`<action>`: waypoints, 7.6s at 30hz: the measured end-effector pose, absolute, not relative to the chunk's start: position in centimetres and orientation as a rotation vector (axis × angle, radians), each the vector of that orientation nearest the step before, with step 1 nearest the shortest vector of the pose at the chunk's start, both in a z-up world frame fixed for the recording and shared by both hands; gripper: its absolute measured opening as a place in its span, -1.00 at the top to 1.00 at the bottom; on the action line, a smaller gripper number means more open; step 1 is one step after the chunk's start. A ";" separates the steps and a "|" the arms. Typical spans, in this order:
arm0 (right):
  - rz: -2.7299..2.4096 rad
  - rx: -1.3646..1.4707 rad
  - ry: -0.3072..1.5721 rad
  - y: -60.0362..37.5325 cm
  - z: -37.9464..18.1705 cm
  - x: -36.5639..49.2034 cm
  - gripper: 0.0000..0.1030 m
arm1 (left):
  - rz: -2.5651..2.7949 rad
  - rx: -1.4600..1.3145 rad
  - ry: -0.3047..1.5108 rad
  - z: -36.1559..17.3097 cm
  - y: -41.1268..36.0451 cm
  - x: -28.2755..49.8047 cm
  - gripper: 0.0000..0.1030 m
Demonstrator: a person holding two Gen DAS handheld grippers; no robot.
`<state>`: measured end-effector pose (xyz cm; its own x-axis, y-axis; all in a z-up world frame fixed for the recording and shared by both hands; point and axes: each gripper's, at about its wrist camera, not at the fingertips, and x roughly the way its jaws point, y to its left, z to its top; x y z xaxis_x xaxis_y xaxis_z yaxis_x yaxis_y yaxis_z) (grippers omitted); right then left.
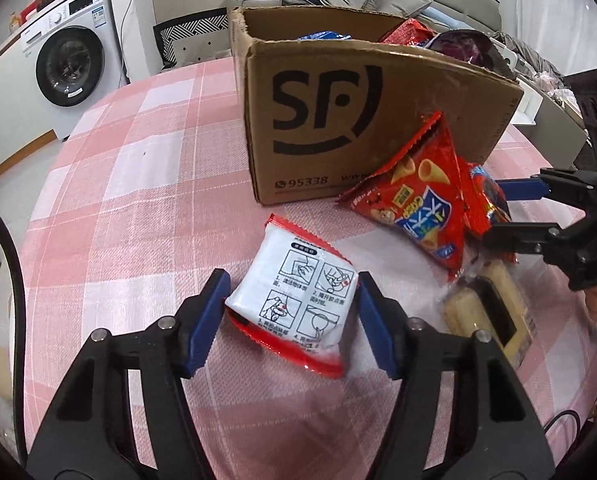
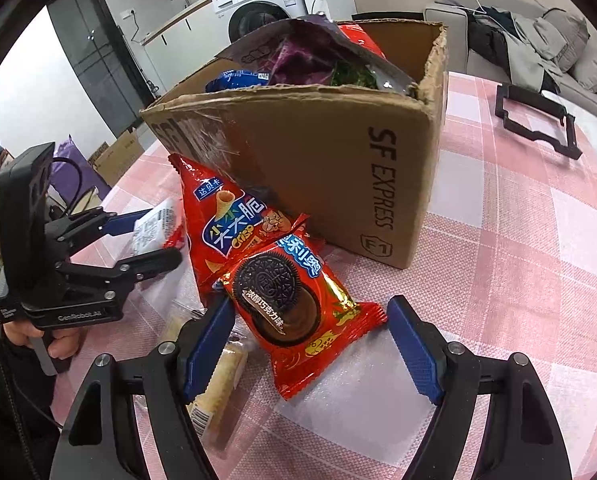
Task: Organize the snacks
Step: 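Lift the white bun pack with the left tool while the right tool grasps the red Oreo pack, then carry the bun pack and Oreo pack over the box with both tools, then lower both packs into the box and open both tools, then move the right tool to the clear cracker pack while the left tool approaches the red chip bag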
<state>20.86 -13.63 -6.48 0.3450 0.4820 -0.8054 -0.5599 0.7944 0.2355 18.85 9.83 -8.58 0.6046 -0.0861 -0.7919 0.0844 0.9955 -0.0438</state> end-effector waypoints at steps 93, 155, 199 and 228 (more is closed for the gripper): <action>0.645 0.148 0.631 -17.1 9.1 15.6 0.09 | -0.046 -0.080 0.608 9.8 5.9 16.1 -0.12; 0.559 0.183 0.698 -12.1 4.9 30.2 0.09 | -0.056 -0.037 0.708 1.5 4.1 31.7 -0.12; 0.575 0.083 0.725 -14.4 3.4 17.2 -0.99 | -0.011 -0.048 0.640 2.8 7.0 13.9 -0.98; 0.615 -0.146 1.010 -9.8 -5.4 14.1 -0.99 | 0.052 -0.051 0.731 -1.9 7.7 11.0 -0.98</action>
